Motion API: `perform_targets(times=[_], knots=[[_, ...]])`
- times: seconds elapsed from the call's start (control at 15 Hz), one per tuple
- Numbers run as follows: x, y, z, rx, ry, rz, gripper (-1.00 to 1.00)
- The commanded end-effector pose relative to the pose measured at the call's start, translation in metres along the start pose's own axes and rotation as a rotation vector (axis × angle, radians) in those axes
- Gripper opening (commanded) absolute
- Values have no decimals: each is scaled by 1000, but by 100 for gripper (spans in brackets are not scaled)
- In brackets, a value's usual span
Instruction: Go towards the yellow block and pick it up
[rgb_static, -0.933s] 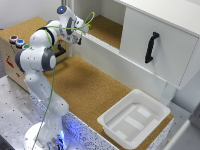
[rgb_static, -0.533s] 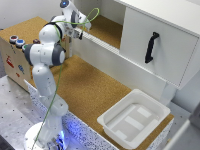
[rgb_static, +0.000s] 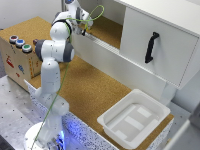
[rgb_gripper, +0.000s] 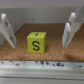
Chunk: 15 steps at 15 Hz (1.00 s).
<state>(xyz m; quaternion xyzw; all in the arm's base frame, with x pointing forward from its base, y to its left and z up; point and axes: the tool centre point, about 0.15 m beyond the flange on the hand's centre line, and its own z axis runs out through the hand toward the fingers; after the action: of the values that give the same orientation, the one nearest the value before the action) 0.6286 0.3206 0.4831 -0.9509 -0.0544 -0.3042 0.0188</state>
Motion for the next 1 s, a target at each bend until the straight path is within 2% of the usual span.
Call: perform_targets(times=[0.0,0.27,0.6,0.67,0.73,0.93], knots=[[33,-15,40,-106,-36,47,100],[44,-15,50,-115,-16,46,100],[57,-6,66,-107,-20,69,100],[58,-6,68,-108,-21,72,-100],[59,-8,66,-91,-7,60,-100],[52,-10,66,-83,-25,65,-100]])
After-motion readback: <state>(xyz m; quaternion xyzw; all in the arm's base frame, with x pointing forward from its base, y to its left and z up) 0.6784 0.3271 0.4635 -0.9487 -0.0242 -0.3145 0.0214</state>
